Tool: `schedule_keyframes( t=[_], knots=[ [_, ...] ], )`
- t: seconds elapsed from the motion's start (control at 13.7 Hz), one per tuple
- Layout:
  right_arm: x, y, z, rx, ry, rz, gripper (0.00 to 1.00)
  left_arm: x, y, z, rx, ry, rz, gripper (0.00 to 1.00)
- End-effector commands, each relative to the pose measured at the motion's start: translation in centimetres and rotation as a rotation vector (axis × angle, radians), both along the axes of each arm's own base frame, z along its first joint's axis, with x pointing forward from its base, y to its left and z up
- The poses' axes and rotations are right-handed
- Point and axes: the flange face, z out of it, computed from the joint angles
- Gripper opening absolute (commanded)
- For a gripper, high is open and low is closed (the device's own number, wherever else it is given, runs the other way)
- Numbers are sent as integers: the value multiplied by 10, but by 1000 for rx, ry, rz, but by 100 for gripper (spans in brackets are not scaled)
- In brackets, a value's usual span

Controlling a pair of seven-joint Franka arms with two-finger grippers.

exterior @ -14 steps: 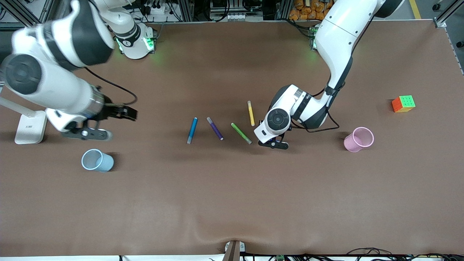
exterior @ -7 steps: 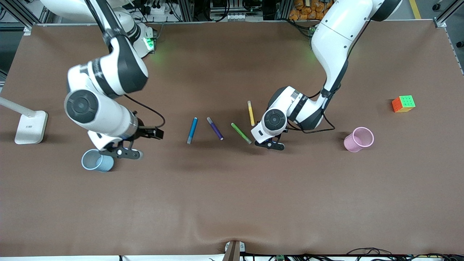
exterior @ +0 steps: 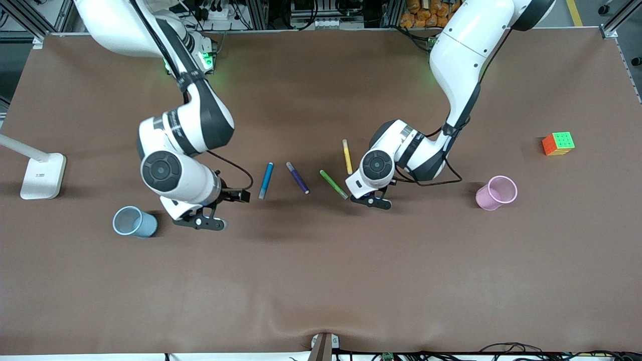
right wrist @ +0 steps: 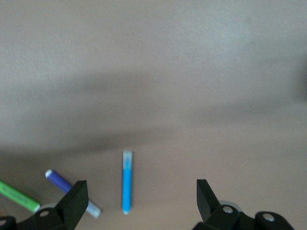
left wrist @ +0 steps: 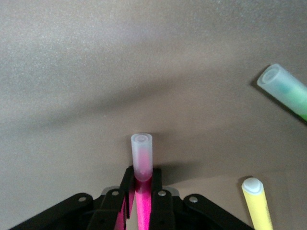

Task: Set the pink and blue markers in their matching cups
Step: 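Grasp the pink marker with the left gripper while the right gripper approaches the blue marker, then lift the pink marker toward the pink cup while the right gripper grasps the blue marker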

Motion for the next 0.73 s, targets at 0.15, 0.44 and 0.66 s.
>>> schedule_keyframes(
  t=[0.15,0.44,0.66],
  knots=[
    [-14,38,-46,6,-65,50,100,44,29,63,-13,-115,47,0],
    [-18,52,-60,-14,-88,86,100,97,119,180,-34,-195,77,0],
    [-20,55,-78,-21,-77,99,100,116,185,245,-58,-269,69,0]
  ],
)
